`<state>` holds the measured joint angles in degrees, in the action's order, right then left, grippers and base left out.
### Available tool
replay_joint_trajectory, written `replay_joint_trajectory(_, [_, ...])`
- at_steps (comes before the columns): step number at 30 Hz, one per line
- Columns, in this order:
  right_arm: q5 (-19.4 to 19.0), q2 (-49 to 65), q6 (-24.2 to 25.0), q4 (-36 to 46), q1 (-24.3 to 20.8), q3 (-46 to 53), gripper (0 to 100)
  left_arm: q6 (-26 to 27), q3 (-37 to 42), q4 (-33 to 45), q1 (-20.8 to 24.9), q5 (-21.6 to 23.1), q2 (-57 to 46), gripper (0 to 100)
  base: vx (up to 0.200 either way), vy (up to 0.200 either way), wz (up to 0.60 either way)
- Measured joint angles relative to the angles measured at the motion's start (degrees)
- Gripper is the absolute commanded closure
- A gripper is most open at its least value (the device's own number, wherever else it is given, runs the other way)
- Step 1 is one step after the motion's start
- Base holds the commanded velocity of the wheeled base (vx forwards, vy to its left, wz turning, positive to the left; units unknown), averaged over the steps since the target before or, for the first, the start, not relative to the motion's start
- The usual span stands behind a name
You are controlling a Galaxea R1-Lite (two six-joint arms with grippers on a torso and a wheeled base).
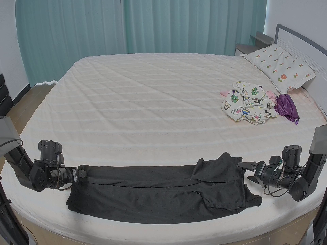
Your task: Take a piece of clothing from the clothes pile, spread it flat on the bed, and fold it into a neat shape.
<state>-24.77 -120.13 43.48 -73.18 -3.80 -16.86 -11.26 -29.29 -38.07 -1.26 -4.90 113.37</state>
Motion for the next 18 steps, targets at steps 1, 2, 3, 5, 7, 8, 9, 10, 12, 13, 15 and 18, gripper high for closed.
replay_joint_trajectory(1, [0.0, 0.0, 0.0, -0.01, -0.02, 0.09, 0, 0.21, 0.44, 0.0, -0.61, -0.21, -0.04, 0, 0.0, 0.0, 0.0])
replay_joint_trajectory(2, [-0.02, 0.0, 0.0, -0.01, -0.02, 0.18, 0, 0.32, 0.74, -0.02, -1.16, -0.27, -0.11, 0, 0.0, 0.0, 0.0])
replay_joint_trajectory(3, [-0.05, 0.0, -0.02, -0.04, -0.02, 0.3, 0, 0.4, 1.05, -0.07, -1.88, -0.32, -0.2, 0, 0.0, 0.0, 0.0])
replay_joint_trajectory(5, [-0.07, -0.02, 0.0, -0.09, -0.05, 0.44, 0, 0.54, 1.66, -0.13, -3.34, -0.34, -0.45, 0, 0.0, 0.0, 0.0])
replay_joint_trajectory(7, [-0.07, 0.0, 0.0, -0.11, -0.16, 0.6, 0, 0.65, 2.38, -0.24, -4.94, -0.34, -0.74, 0, 0.0, 0.0, 0.0])
replay_joint_trajectory(8, [-0.07, 0.0, 0.01, -0.12, -0.24, 0.66, 0, 0.71, 2.78, -0.3, -5.55, -0.32, -0.85, 0, 0.0, 0.0, 0.0])
replay_joint_trajectory(9, [-0.1, 0.0, 0.01, -0.12, -0.24, 0.71, 0, 0.79, 3.17, -0.4, -6.24, -0.24, -0.98, 0, 0.0, 0.0, 0.0])
replay_joint_trajectory(10, [-0.1, 0.0, 0.01, -0.17, -0.24, 0.74, 0, 0.84, 3.47, -0.52, -6.84, -0.16, -1.11, 0, 0.0, 0.0, 0.0])
replay_joint_trajectory(12, [-0.07, 0.0, 0.01, -0.17, -0.24, 0.79, 0, 0.65, 3.78, -0.63, -7.56, 0.63, -1.5, 0, 0.0, 0.0, 0.0])
replay_joint_trajectory(13, [-0.1, 0.0, 0.0, -0.17, -0.27, 0.82, 0, 0.43, 3.78, -0.73, -7.75, 1.46, -1.79, 0, 0.0, 0.0, 0.0])
replay_joint_trajectory(15, [-0.1, 0.0, 0.01, -0.17, -0.33, 0.85, 0, -0.41, 3.74, -0.84, -7.97, 3.6, -2.62, 0, 0.0, 0.0, 0.0])
replay_joint_trajectory(18, [-0.1, 0.01, 0.01, -0.15, -0.35, 0.9, 0, -3.89, 2.82, -0.62, -8.14, 5.99, -4.22, 0, 0.0, 0.0, 0.0])
